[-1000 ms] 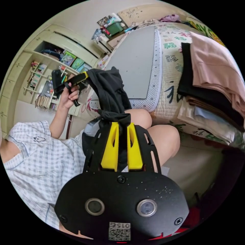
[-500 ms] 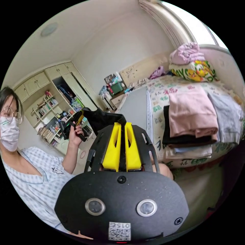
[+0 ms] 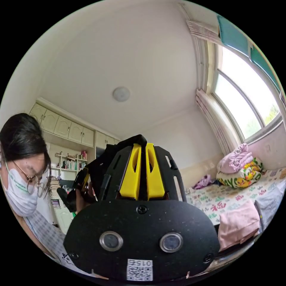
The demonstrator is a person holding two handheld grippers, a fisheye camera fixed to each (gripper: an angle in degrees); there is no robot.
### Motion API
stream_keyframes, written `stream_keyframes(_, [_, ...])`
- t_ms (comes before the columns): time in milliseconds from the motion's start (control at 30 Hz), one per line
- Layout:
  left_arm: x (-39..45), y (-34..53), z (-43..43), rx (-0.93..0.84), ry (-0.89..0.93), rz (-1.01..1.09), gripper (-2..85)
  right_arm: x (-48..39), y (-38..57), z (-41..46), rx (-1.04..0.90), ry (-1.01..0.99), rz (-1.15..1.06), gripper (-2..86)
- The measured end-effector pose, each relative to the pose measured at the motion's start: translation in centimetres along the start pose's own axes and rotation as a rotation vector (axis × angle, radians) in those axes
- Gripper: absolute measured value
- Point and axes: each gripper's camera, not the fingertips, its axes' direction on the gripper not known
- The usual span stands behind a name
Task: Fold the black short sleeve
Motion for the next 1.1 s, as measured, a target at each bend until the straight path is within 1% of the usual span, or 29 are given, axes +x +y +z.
stream_keyframes(100, [2.6, -2.8, -1.0, 0.121, -0.079, 0.132, -0.4, -3.5, -1.0, -1.1, 0.122, -0.002, -0.096, 0.8])
stream_keyframes(233, [4.8, -4.5, -1.3, 0.27, -0.189, 0.317, -0.5, -7.6, -0.8, -0.5, 0.228, 0.082, -0.285, 0.7])
stream_keyframes(367, [2.6, -4.2, 1.8, 0.224, -0.264, 0.38, -0.6, -6.8, 0.7, 3.1, 0.212, 0.084, -0.32, 0.7])
stream_keyframes(467, [-2.1, -2.4, 5.8, 0.131, -0.31, 0.374, -0.5, -3.1, 3.5, 8.3, 0.114, 0.084, -0.293, 0.7])
stream_keyframes(567, [-8.0, 1.0, 10.8, 0.014, -0.366, 0.387, -0.5, 1.8, 8.1, 15.5, -0.031, 0.138, -0.276, 0.8])
stream_keyframes(633, [-13.7, 5.2, 15.4, -0.101, -0.445, 0.41, -0.3, 6.7, 12.9, 22.5, -0.188, 0.173, -0.257, 1.0])
stream_keyframes(667, [-15.3, 6.4, 16.7, -0.14, -0.468, 0.421, -0.3, 8.1, 14.3, 24.4, -0.235, 0.18, -0.25, 1.0])
stream_keyframes(733, [-22.5, 11.9, 22.0, -0.332, -0.566, 0.438, 0.1, 14.7, 20.3, 32.5, -0.457, 0.184, -0.166, 1.4])
stream_keyframes(767, [-24.5, 13.4, 23.2, -0.379, -0.589, 0.431, 0.2, 16.7, 22.0, 34.7, -0.527, 0.177, -0.131, 1.5])
stream_keyframes(800, [-28.9, 16.6, 25.3, -0.483, -0.621, 0.395, 0.6, 20.6, 25.4, 38.7, -0.646, 0.164, -0.052, 1.8])
stream_keyframes(833, [-33.1, 19.7, 27.4, -0.626, -0.643, 0.369, 1.1, 24.4, 29.1, 42.6, -0.767, 0.157, 0.015, 2.2])
stream_keyframes(867, [-35.1, 21.3, 28.4, -0.699, -0.662, 0.358, 1.3, 26.4, 31.1, 44.4, -0.83, 0.157, 0.055, 2.6])
stream_keyframes(900, [-38.9, 24.4, 29.9, -0.828, -0.713, 0.318, 2.0, 30.2, 35.0, 47.4, -0.942, 0.147, 0.133, 3.3])
stream_keyframes(933, [-42.5, 27.0, 30.8, -0.97, -0.746, 0.218, 2.8, 33.7, 38.8, 49.8, -1.057, 0.133, 0.199, 4.8])
stream_keyframes(967, [-44.3, 28.1, 31.1, -1.044, -0.724, 0.145, 3.0, 35.4, 40.5, 50.5, -1.107, 0.137, 0.234, 5.5])
stream_keyframes(1000, [-47.5, 29.7, 30.9, -1.131, -0.628, -0.027, 3.5, 38.5, 43.4, 51.0, -1.152, 0.143, 0.311, 5.9])
stream_keyframes(1033, [-49.5, 30.7, 30.2, -1.158, -0.539, -0.148, 4.5, 41.0, 45.4, 50.6, -1.144, 0.148, 0.376, 6.3])
stream_keyframes(1100, [-51.0, 31.0, 28.7, -1.164, -0.526, -0.195, 5.8, 43.6, 47.9, 49.3, -1.129, 0.126, 0.376, 6.9])
